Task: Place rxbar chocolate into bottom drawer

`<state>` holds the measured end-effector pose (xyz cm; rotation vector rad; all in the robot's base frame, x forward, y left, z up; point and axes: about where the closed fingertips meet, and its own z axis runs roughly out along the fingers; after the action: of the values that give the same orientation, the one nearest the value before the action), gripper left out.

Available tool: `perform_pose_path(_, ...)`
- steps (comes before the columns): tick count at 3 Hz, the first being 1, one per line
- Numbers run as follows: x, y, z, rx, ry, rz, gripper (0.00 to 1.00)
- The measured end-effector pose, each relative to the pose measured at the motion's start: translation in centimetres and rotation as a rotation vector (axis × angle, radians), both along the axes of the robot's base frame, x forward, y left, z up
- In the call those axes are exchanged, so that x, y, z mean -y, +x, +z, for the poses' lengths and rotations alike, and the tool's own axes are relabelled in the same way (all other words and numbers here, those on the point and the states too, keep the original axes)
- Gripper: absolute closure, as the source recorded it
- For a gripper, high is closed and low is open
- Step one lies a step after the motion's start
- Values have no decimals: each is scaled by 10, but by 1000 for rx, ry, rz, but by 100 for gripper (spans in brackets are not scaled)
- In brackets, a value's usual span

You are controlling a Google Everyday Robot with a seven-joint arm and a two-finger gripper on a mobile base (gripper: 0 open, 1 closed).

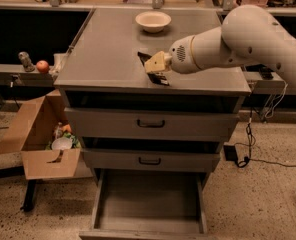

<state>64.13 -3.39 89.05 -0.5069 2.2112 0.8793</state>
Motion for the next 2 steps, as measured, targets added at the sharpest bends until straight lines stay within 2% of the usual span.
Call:
perform_pose_path(1,-5,-23,-12,-6,44,107,100)
perform_pose_path(2,-18,-72,-19,77,-17,273,100)
